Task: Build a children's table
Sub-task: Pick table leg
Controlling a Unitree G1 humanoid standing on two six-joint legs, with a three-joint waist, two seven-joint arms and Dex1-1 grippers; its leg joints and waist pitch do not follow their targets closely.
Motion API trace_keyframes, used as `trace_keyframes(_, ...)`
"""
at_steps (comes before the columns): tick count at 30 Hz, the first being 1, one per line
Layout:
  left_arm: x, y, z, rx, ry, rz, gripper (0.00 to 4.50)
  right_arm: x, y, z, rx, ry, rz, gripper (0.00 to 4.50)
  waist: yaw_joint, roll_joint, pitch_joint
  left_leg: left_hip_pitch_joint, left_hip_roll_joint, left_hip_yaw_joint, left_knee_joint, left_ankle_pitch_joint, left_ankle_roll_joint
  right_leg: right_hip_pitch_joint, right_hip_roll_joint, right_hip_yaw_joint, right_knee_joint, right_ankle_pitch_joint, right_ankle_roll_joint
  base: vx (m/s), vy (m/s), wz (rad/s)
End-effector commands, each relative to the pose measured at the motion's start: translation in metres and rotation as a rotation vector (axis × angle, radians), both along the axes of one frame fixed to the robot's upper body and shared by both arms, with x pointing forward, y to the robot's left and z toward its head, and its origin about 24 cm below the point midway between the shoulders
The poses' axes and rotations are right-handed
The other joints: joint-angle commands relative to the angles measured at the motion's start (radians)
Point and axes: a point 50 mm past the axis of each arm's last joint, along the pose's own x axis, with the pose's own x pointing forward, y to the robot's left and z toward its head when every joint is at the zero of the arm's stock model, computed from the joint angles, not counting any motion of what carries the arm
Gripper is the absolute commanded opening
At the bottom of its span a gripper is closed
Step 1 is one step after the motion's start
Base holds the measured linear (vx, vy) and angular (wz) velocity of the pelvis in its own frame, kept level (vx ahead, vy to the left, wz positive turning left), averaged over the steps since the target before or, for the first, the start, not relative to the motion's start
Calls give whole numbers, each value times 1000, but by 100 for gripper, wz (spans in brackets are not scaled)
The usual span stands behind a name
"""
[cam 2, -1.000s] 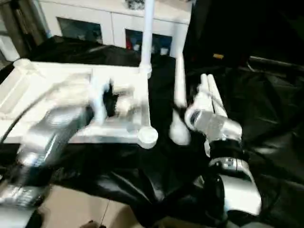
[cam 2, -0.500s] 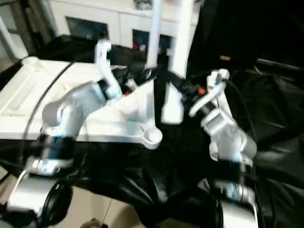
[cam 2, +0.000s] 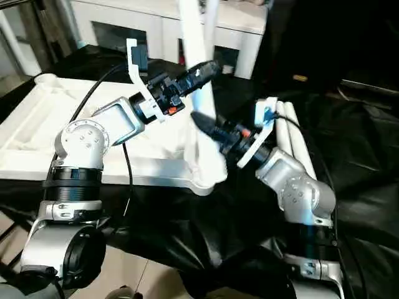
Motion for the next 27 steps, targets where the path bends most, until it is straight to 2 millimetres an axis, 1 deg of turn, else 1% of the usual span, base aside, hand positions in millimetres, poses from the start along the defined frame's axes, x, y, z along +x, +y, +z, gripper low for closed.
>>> trace_keyframes(1, -2, -11, 7, 23, -6, -8, 356, 4, 7, -8, -133, 4, -37, 183, 1, -2, -79, 4, 32, -10, -59, -79, 15, 65, -80, 50, -82, -161, -143, 0, 0, 0)
trace_keyframes(2, 2, -9, 4, 35, 26, 41, 347, 5, 14, -11, -200, -22, -54, 183, 0, 0, -80, 4, 31, -10, -59, -85, 11, 66, -80, 51, -83, -169, -137, 0, 0, 0)
trace_keyframes(3, 2, -9, 4, 35, 26, 41, 338, 5, 14, -11, -200, -22, -54, 183, -2, -2, -78, 4, 29, -9, -59, -92, 10, 67, -79, 51, -86, -179, -133, 0, 0, 0)
trace_keyframes(4, 6, -7, 3, 43, 46, 93, 321, 9, 20, -12, -243, -29, -106, 183, -2, -1, -78, 5, 31, -10, -60, -96, 9, 65, -79, 51, -86, -189, -132, 0, 0, 0)
trace_keyframes(5, 6, -7, 3, 43, 46, 93, 321, 9, 20, -12, -243, -29, -106, 183, -2, -1, -78, 5, 31, -10, -60, -96, 9, 65, -79, 51, -86, -189, -132, 0, 0, 0)
trace_keyframes(6, 11, -4, 3, 42, 70, 155, 321, 14, 23, -12, -263, -25, -166, 183, -4, 0, -78, 5, 30, -11, -61, -104, 7, 65, -80, 50, -87, -201, -132, 0, 0, 0)
trace_keyframes(7, 17, 2, 2, 41, 101, 244, 315, 18, 29, -12, -301, -42, -215, 183, -8, -1, -77, 6, 29, -12, -62, -115, 2, 64, -78, 49, -91, -217, -124, 0, 0, 0)
trace_keyframes(9, 20, 4, 2, 42, 113, 279, 293, 19, 31, -12, -312, -49, -228, 182, -9, 1, -78, 7, 30, -13, -62, -120, -2, 63, -79, 51, -88, -211, -123, 0, 0, 0)
trace_keyframes(10, 26, 11, -1, 93, 122, 380, 282, 19, 40, -11, -325, -75, -244, 182, -9, 0, -78, 7, 31, -13, -64, -117, -1, 64, -79, 51, -87, -199, -122, 0, 0, 0)
trace_keyframes(11, 27, 13, -3, 121, 111, 413, 277, 19, 43, -11, -334, -87, -249, 182, -11, 0, -79, 6, 32, -14, -64, -111, 0, 63, -77, 52, -85, -177, -119, 0, 0, 0)
trace_keyframes(12, 27, 13, -3, 130, 108, 424, 277, 19, 44, -11, -338, -92, -252, 182, -10, 1, -79, 5, 33, -15, -64, -106, 1, 64, -79, 52, -84, -165, -120, 0, 0, 0)
trace_keyframes(13, 28, 14, -3, 141, 104, 440, 262, 20, 46, -10, -341, -100, -257, 182, -10, 1, -81, 6, 32, -14, -63, -97, 5, 65, -78, 52, -80, -137, -125, 0, 0, 0)
trace_keyframes(14, 28, 14, -3, 143, 103, 444, 262, 20, 47, -10, -341, -101, -258, 182, -11, 2, -81, 6, 33, -14, -63, -86, 11, 66, -78, 53, -77, -108, -134, 0, 0, 0)
trace_keyframes(15, 28, 14, -4, 161, 96, 459, 238, 21, 48, -9, -336, -102, -269, 182, -12, -1, -82, 7, 33, -13, -62, -81, 14, 66, -78, 53, -76, -94, -139, 0, 0, 0)
trace_keyframes(16, 28, 14, -4, 172, 93, 470, 233, 22, 49, -8, -332, -102, -277, 182, -11, 1, -81, 7, 34, -13, -63, -79, 17, 65, -79, 53, -74, -84, -149, 0, 0, 0)
trace_keyframes(17, 28, 13, -5, 203, 72, 489, 230, 22, 51, -5, -327, -108, -284, 182, -12, 1, -81, 7, 34, -12, -63, -82, 19, 65, -79, 54, -75, -79, -155, 0, 0, 0)
trace_keyframes(19, 27, 11, -5, 227, 50, 495, 209, 23, 53, -3, -322, -113, -291, 182, -13, 3, -80, 8, 36, -13, -64, -85, 21, 66, -81, 54, -75, -79, -156, 0, 0, 0)
trace_keyframes(20, 27, 10, -5, 229, 47, 495, 196, 23, 53, -3, -321, -114, -292, 182, -13, -1, -80, 7, 35, -12, -64, -87, 21, 67, -81, 54, -74, -84, -157, 0, 0, 0)
trace_keyframes(22, 26, 7, -5, 235, 34, 484, 189, 24, 54, -2, -317, -116, -294, 182, -14, 0, -80, 8, 35, -11, -63, -91, 21, 66, -82, 55, -76, -90, -158, 0, 0, 0)
trace_keyframes(23, 25, 6, -5, 238, 24, 479, 185, 24, 54, -1, -317, -118, -292, 182, -15, -4, -79, 6, 34, -10, -63, -90, 21, 67, -81, 55, -76, -90, -157, 0, 0, 0)
trace_keyframes(26, 24, 4, -4, 229, 6, 450, 181, 23, 54, 0, -314, -123, -280, 182, -16, -2, -79, 6, 35, -11, -64, -93, 20, 67, -82, 55, -76, -102, -157, 0, 0, 0)
trace_keyframes(27, 23, 3, -4, 227, 4, 449, 180, 23, 54, 0, -312, -124, -276, 217, -18, -2, -79, 6, 34, -10, -63, -91, 22, 66, -81, 55, -76, -97, -157, 0, 0, 0)
